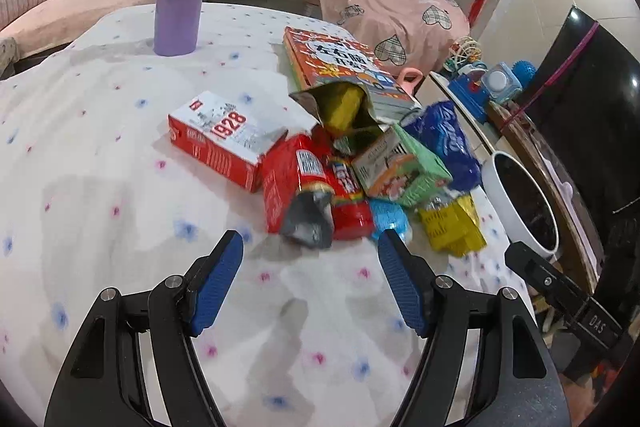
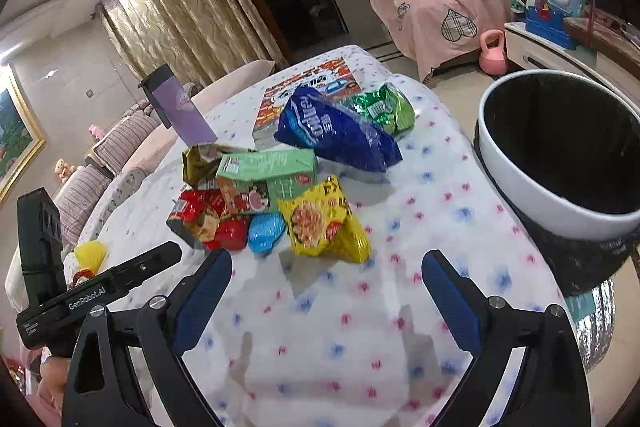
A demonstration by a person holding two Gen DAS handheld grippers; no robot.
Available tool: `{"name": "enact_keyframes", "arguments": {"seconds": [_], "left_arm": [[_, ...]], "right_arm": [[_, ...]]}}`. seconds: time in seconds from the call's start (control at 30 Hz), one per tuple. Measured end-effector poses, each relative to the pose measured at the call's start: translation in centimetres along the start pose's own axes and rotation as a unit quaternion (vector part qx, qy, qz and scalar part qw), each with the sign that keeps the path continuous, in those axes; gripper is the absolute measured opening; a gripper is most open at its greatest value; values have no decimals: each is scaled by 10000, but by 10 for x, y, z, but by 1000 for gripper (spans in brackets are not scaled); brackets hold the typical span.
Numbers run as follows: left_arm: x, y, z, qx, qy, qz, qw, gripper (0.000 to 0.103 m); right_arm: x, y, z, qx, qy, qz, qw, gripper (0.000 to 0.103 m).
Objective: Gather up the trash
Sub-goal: 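Grasp the red snack bag with the left tool while the right grasps the yellow wrapper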
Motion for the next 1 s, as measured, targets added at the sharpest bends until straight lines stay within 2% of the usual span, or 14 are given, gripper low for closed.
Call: {"name": "enact_keyframes", "arguments": {"seconds": [0.07, 0.17, 0.23, 0.27, 0.33, 0.37, 0.4, 0.43, 0.47, 0.5, 0.53, 0.57, 0.83, 1.0], "left_arm": [[-4, 5, 0, -48, -12, 12, 10000, 72], [-9, 13, -1, -99, -36, 6, 9999, 71], [-12, 21, -2, -69, -35, -46, 10000, 69], [-12, 23, -2, -44, -34, -62, 10000, 64], [-12, 30, -2, 28, -6, -190, 9998, 37], [-11, 31, -1, 42, 1, -221, 9997, 31], [-10, 32, -2, 46, 22, -236, 9997, 18], [-9, 32, -1, 65, 45, -243, 9997, 10], [-8, 30, -1, 67, 57, -242, 9997, 9], [-8, 28, -1, 69, 61, -210, 9997, 6], [-7, 24, -2, 93, 65, -178, 9998, 1], [-6, 21, -2, 113, 65, -164, 9998, 1], [10, -16, -5, 272, 66, -3, 9996, 1], [18, -36, 8, 480, 175, 57, 9987, 1]], "right_arm": [[-4, 5, 2, 8, -2, -6, 10000, 93], [-10, 16, 6, 7, 19, -83, 10000, 81], [-13, 25, 8, 16, 15, -144, 9999, 77], [-14, 28, 9, 20, 13, -172, 9998, 72], [-14, 37, 11, 4, 13, -281, 9996, 63], [-14, 40, 11, -55, 20, -303, 9995, 59], [-14, 41, 10, -115, 10, -312, 9994, 50], [-14, 42, 8, -121, -43, -325, 9994, 43], [-13, 42, 5, -93, -114, -345, 9993, 31], [-11, 41, 3, -68, -159, -349, 9992, 24], [-10, 40, 2, -73, -178, -361, 9992, 21], [-8, 39, 1, -91, -182, -388, 9990, 17], [5, 15, -2, -197, -71, -284, 9994, 15], [9, -5, -6, -225, -53, -142, 9996, 15]]}}
Point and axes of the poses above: each gripper's, at about its wrist camera, not at the fingertips, and y roughly the way its jaws point, z to its right, x to its underside, the point moved 4 cm from there along y, roughly the way its jaws point, and after that the axes turned 11 degrees about -x, right-handed, at the moved point
